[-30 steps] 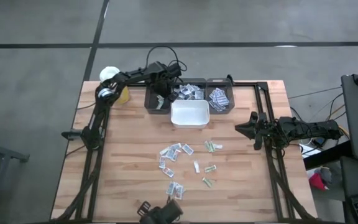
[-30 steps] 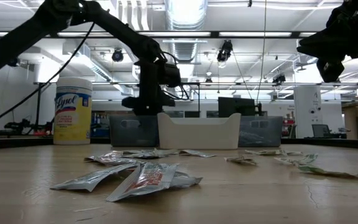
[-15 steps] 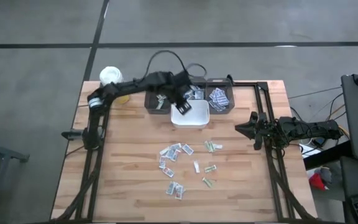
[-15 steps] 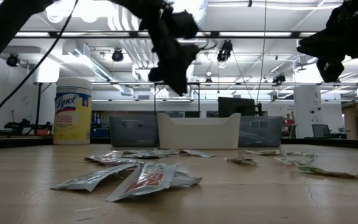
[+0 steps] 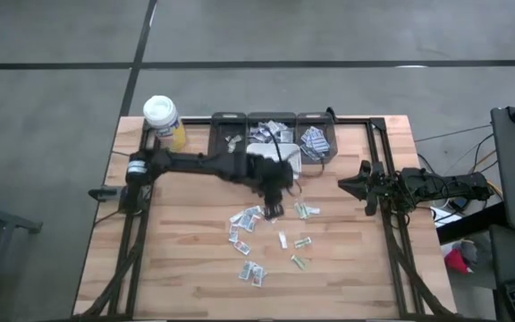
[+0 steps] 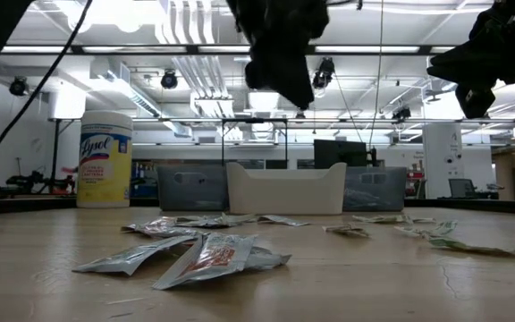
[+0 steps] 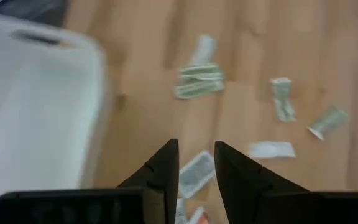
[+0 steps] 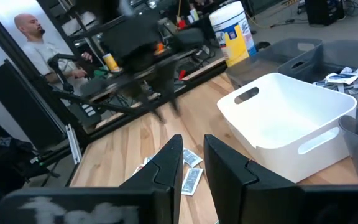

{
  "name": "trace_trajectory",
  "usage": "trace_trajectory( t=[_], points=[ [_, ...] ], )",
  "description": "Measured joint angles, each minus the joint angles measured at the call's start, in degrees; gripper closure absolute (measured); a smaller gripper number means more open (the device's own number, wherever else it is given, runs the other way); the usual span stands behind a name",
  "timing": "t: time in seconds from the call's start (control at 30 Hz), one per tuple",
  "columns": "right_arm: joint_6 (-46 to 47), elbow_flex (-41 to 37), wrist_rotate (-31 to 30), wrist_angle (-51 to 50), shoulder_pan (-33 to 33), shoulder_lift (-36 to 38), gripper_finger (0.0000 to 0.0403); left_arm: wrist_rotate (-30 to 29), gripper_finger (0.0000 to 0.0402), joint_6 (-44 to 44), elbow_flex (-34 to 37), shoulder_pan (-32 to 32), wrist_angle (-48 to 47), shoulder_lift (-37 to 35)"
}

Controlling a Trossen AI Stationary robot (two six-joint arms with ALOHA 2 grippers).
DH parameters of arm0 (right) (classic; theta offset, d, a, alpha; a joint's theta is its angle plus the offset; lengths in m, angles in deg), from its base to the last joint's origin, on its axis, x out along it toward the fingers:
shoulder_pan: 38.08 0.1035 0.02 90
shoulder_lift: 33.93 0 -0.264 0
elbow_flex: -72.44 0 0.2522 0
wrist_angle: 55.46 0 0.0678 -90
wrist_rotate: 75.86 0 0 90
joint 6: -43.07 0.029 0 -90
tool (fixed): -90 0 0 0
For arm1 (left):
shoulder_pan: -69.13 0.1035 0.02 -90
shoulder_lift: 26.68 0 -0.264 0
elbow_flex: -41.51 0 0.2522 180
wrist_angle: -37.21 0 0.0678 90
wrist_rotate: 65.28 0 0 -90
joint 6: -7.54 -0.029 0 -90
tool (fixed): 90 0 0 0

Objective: Pick & Place First Aid Supplies
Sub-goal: Put the green bandage pack into the left black bin

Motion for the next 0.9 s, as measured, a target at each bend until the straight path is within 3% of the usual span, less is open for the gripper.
trace_trajectory(
  t=[0.43,0.9],
  points=[
    [0.00,0.00,0.00,0.00,0.00,0.02,0.0339,-3.66,0.0305,-30.25,0.55,-10.67,11.41,6.52],
    [0.00,0.00,0.00,0.00,-0.02,0.02,0.0339,-2.69,0.0305,-31.46,0.57,-11.07,11.58,12.31]
  ],
)
